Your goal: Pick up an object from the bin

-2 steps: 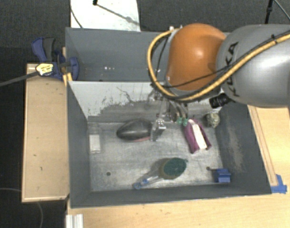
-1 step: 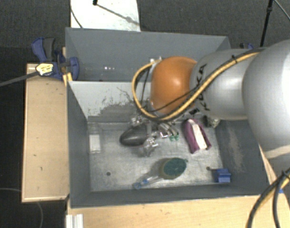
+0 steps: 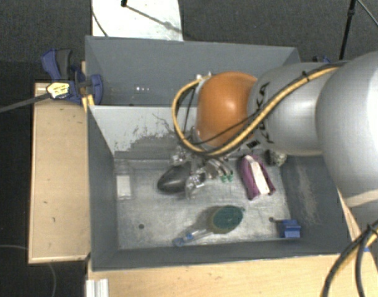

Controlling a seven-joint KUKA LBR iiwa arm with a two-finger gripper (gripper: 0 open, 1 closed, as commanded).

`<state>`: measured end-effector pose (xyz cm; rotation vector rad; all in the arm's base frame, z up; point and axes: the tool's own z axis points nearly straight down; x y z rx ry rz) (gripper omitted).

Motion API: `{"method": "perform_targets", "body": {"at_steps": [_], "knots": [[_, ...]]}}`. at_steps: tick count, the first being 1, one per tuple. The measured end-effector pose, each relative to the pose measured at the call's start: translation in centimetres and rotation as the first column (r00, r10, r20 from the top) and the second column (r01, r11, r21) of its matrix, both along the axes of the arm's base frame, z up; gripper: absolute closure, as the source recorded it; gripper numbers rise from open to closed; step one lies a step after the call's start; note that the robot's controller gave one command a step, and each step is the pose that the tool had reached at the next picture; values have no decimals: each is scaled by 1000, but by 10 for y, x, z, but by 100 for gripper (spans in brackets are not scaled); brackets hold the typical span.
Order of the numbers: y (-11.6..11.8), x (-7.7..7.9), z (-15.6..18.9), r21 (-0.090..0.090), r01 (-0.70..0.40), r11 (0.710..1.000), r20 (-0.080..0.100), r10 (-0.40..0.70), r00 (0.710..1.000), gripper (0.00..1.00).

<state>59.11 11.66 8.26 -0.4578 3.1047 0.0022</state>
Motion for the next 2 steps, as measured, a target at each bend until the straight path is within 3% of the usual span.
{"method": "perform_targets", "body": {"at_steps": [1, 2], "knots": [[2, -9, 128, 1, 0, 1000, 7, 0, 1000, 100], [2, -10, 124, 0, 2, 1000, -1, -2, 1000, 0]]}}
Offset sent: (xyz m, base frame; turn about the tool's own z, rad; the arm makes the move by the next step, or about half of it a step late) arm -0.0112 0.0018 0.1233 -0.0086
